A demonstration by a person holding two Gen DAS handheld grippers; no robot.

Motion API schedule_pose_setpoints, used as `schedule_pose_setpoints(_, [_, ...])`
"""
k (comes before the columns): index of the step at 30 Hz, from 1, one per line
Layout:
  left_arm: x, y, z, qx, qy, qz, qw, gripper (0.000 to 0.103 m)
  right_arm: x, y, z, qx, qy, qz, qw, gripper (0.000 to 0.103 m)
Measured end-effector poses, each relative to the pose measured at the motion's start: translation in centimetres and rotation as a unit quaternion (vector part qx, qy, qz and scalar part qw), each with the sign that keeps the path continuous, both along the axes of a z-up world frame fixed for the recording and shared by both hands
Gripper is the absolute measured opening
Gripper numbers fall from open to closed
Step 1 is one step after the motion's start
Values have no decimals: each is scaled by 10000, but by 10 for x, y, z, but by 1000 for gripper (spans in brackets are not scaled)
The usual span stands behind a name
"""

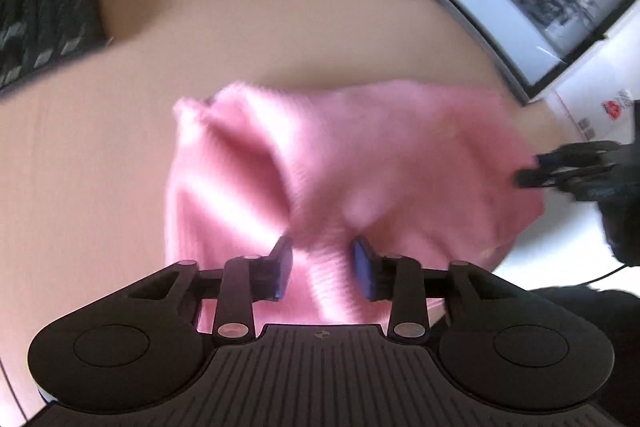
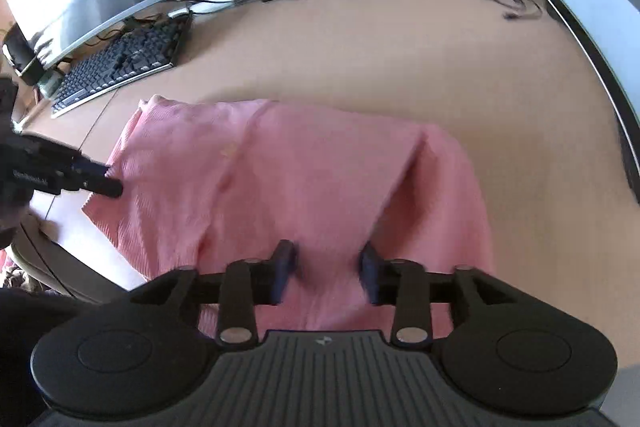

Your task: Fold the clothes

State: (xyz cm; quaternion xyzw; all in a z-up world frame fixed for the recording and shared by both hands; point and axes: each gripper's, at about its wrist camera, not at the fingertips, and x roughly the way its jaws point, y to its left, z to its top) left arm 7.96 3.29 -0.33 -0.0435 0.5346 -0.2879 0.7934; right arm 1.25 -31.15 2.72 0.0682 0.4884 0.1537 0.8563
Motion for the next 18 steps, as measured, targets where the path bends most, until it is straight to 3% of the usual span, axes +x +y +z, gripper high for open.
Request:
schedule_pose_setpoints(2, [6, 11, 7, -314, -134, 211, 9992, 52, 6, -12, 11, 296, -189, -260, 9990, 72])
schedule_pose_setpoints(3, [10, 13, 13, -500, -247, 282, 9980, 63, 12, -19, 16, 490, -270, -406, 9976, 77])
schedule_pose_setpoints(4, [14, 12, 17, -648, -329, 350, 9967, 74, 21, -23, 15, 671, -243, -519, 9961, 77])
schedule_pose_setpoints(5, [19, 10, 21, -763, -397, 406, 9955, 77, 32, -25, 12, 847, -181, -623, 9943, 77])
schedule_pose_setpoints(10, [43, -20, -2, -449, -53, 438, 9980, 80, 78, -17, -32, 1310, 651, -515, 9879, 77])
schedule_pose_setpoints(13, [58, -34, -14, -426, 189, 465, 9978, 80, 111, -12, -45, 1556, 879, -280, 9835, 77])
schedule_pose_setpoints(15, [76, -40, -9, -478, 104, 608, 9969, 80, 139, -10, -40, 1419, 511, -150, 9884, 77])
schedule_pose_setpoints(18, [113, -43, 4, -465, -317, 1256, 9905, 81, 183, -10, -24, 903, -546, -337, 9938, 78])
